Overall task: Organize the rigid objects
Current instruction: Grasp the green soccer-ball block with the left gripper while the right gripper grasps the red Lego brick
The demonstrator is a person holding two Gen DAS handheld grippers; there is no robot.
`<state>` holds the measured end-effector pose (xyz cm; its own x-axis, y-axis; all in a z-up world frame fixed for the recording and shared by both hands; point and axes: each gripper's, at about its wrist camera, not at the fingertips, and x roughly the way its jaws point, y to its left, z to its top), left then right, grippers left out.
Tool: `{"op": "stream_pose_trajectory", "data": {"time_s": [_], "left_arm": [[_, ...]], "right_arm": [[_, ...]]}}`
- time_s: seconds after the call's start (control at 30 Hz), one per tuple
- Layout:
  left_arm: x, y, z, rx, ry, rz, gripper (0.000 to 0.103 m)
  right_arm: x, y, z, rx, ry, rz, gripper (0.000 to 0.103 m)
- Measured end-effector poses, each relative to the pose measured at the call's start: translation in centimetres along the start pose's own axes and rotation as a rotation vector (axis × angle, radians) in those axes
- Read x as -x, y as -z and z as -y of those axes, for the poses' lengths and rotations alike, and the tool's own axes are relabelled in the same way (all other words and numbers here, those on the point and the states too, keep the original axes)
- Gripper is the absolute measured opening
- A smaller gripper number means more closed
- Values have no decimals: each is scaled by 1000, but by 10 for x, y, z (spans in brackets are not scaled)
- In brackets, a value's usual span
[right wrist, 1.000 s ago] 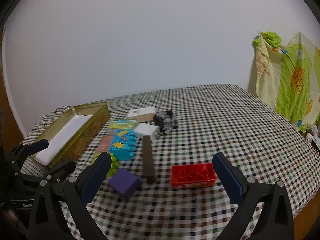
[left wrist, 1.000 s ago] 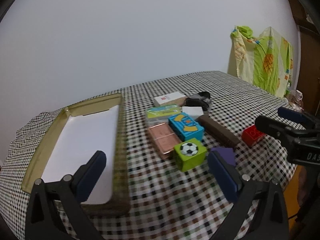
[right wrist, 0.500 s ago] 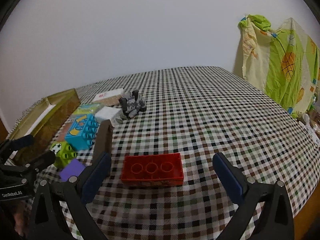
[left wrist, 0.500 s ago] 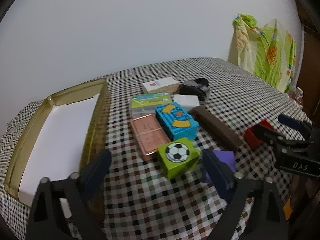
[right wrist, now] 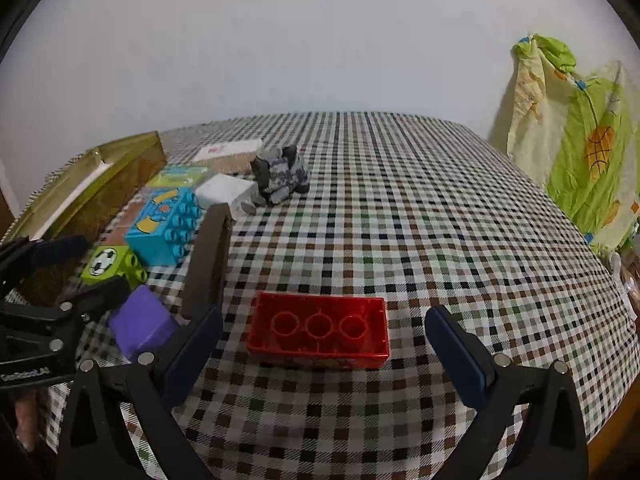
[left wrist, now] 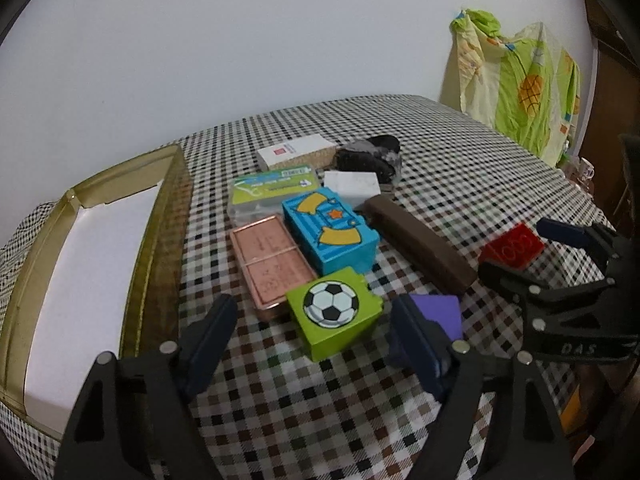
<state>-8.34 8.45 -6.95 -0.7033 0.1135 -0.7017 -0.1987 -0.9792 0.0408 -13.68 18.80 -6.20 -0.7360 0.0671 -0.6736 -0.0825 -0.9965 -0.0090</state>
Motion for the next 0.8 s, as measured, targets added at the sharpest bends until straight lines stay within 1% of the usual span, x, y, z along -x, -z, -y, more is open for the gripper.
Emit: {"op": "stream_pose_trajectory", "data": {"time_s": [0.03, 0.07, 0.13, 0.17, 0.3, 0.43, 0.53, 0.63, 0.7, 0.73, 0.77, 0.8], "left_arm": [[0, 0, -1, 1, -2, 3, 80], [1, 1, -2, 5, -2, 6, 76], [6, 4, -6, 25, 9, 27, 71], [8, 4, -8, 30, 15, 34, 70], [2, 2, -7, 23, 21, -2, 70], [0, 2, -6, 19, 47, -14, 69], [-5, 2, -5, 17, 62, -41, 60], [-6, 2, -11, 50, 54, -38, 49], [-6, 3, -11, 56, 58, -37, 49], [-6, 3, -11, 52, 56, -34, 48], [-4, 4, -9, 45, 56, -25, 44], [-4, 4, -8, 38, 52, -23, 44]], "right_arm": [[-2, -1, 1, -5, -1, -12, 101], [-3, -1, 2, -4, -2, -19, 99], [-8, -2, -1, 9, 6, -37, 87], [-10, -2, -2, 13, 9, -45, 84], [-13, -2, -1, 6, -11, -57, 75], [-12, -2, -3, 2, -5, -47, 69], [-12, -2, -3, 1, -7, -44, 67], [-11, -2, -3, -3, -10, -41, 67], [-10, -3, -1, -7, -23, -38, 67], [-10, -3, -1, -9, -30, -36, 67], [-10, -3, 0, -9, -33, -34, 67], [-9, -3, -1, -9, -35, -30, 67]]}}
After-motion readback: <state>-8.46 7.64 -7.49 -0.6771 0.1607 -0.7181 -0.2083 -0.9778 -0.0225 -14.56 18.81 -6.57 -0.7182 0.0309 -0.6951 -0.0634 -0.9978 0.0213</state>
